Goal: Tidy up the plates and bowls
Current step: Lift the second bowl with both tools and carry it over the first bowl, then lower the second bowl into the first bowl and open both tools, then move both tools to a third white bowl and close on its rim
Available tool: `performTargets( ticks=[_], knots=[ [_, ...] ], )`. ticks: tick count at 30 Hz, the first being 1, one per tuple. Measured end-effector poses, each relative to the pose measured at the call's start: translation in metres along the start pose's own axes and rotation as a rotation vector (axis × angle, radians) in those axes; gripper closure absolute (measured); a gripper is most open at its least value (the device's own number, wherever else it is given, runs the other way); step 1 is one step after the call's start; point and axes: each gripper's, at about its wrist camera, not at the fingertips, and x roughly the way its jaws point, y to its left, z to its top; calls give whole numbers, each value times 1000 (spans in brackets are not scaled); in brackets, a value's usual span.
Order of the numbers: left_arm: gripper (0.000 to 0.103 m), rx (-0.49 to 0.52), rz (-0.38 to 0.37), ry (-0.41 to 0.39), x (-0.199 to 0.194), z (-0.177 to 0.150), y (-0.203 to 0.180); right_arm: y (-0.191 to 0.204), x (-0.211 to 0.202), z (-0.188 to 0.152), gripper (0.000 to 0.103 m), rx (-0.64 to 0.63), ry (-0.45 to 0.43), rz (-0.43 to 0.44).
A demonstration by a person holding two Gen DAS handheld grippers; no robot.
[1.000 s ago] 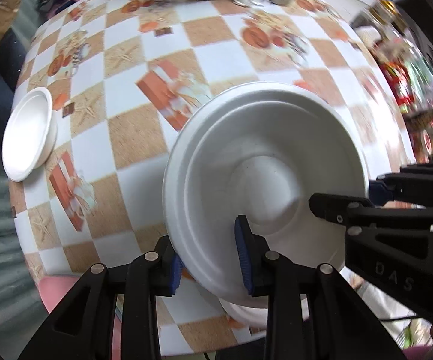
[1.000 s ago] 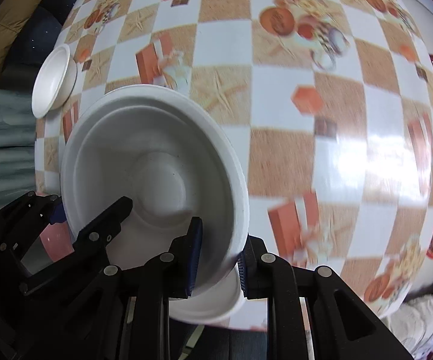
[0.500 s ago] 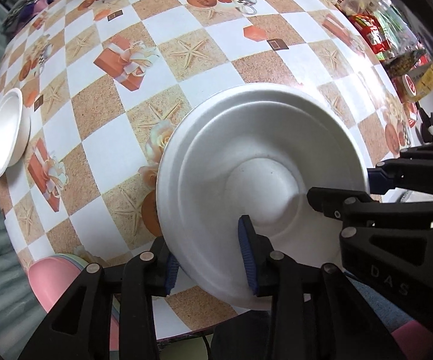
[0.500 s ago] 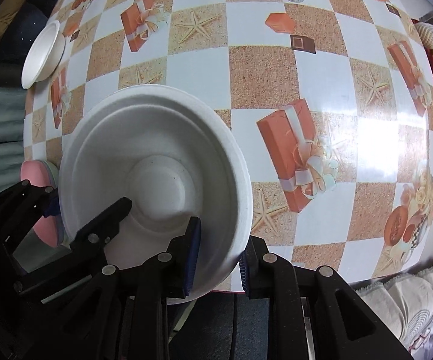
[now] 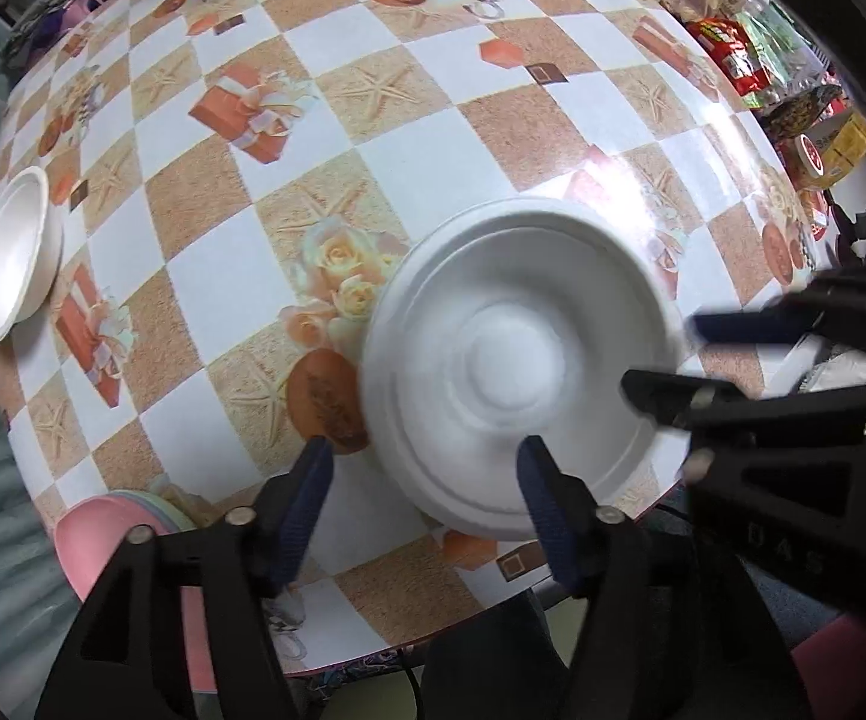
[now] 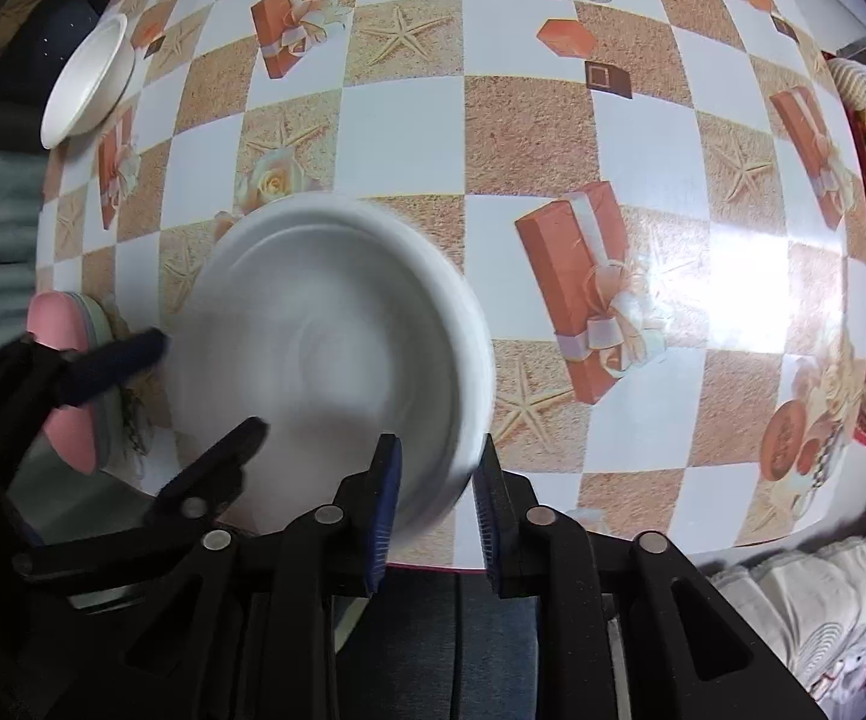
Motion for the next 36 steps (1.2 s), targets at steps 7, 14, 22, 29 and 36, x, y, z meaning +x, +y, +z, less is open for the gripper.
performTargets(
  ticks=[7, 14, 22, 29, 36],
  knots=[
    [24, -62, -8, -19, -12, -29, 32, -24, -9, -7, 8, 92, -36, -3],
    [24, -196, -10, -33, -21, -42, 64, -33, -11, -1, 8, 140, -33, 4],
    [24, -295, -9, -106, -43, -37, 82, -10, -31, 25, 8, 68, -77, 7],
    [24, -394, -26, -149, -51, -23, 94, -6, -50, 46, 8, 34, -116, -9],
    [24, -478, -3, -202, -64, -5, 121, 18, -64, 79, 8, -35, -145, -16]
  ],
)
